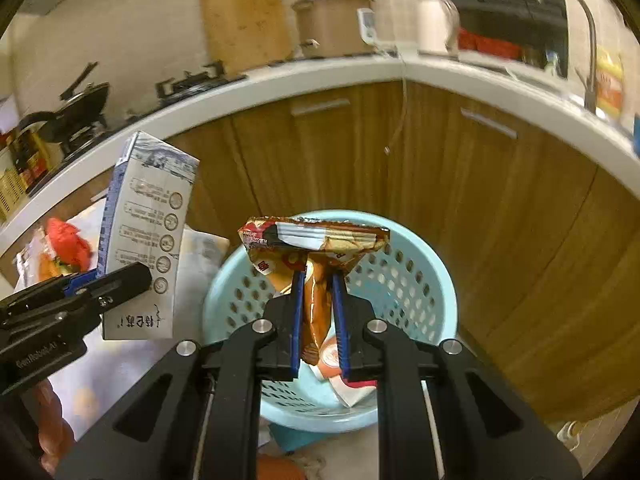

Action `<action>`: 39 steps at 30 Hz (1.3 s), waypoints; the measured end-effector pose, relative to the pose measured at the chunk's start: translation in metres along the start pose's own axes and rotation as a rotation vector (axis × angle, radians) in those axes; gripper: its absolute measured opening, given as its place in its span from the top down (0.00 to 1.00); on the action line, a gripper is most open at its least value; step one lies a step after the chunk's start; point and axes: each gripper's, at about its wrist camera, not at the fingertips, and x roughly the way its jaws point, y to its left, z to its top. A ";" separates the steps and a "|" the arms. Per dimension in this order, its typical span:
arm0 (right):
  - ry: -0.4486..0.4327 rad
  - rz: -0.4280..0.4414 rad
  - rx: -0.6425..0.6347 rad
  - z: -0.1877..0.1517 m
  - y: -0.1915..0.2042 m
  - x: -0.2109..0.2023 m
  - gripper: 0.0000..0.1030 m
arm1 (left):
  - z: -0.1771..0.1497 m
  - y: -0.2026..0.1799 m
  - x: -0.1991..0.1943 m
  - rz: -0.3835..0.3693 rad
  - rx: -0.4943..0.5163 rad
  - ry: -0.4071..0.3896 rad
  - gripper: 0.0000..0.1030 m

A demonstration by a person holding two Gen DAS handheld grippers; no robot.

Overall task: Collect trash
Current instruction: 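Carry the carton and snack bag over the basket and release both, then grasp the white polka-dot paper bag with the left tool while the right tool grasps the clear plastic bag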

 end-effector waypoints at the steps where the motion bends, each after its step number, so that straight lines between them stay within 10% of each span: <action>1: 0.007 -0.002 0.005 -0.001 -0.004 0.004 0.89 | 0.001 -0.002 0.007 0.001 0.005 0.009 0.66; 23: 0.151 0.022 0.054 -0.022 -0.021 0.067 0.84 | -0.005 -0.013 0.065 0.021 0.035 0.103 0.66; 27: 0.164 0.027 0.058 -0.021 -0.020 0.069 0.79 | -0.004 -0.009 0.057 0.030 0.020 0.074 0.46; 39: 0.132 0.044 0.019 -0.017 0.004 0.049 0.79 | -0.006 0.002 0.014 0.023 0.009 0.001 0.45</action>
